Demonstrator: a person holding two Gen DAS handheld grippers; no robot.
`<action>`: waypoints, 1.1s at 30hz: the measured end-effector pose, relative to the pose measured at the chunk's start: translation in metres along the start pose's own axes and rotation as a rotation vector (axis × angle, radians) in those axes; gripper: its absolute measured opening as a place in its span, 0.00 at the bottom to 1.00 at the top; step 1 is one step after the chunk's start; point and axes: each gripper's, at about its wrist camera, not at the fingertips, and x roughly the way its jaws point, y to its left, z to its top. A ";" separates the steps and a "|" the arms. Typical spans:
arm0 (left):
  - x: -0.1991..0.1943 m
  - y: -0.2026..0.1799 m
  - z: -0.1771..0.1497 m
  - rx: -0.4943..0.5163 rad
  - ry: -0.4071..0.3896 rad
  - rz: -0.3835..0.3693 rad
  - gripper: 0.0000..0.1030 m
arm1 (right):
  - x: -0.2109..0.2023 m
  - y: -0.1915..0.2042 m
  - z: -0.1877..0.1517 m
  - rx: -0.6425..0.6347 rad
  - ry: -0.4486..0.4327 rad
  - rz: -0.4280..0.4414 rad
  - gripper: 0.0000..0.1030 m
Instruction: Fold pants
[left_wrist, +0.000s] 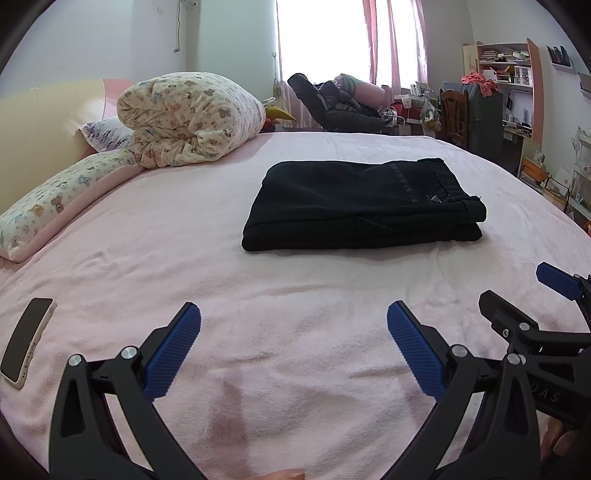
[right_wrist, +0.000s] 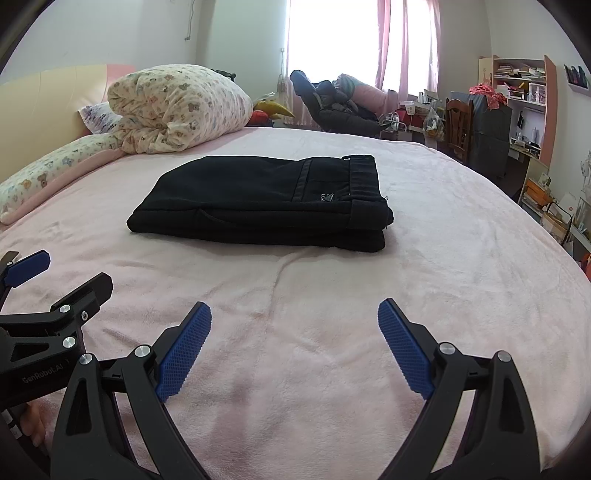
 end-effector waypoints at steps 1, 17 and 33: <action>0.000 0.000 0.000 0.000 0.001 -0.002 0.98 | 0.000 0.000 0.000 0.001 0.000 0.000 0.91; -0.002 -0.002 -0.001 -0.001 -0.013 0.007 0.98 | 0.006 -0.005 -0.007 0.017 0.001 -0.002 0.91; -0.001 0.004 0.000 -0.023 -0.010 0.019 0.98 | 0.003 -0.009 -0.008 0.023 -0.002 -0.005 0.91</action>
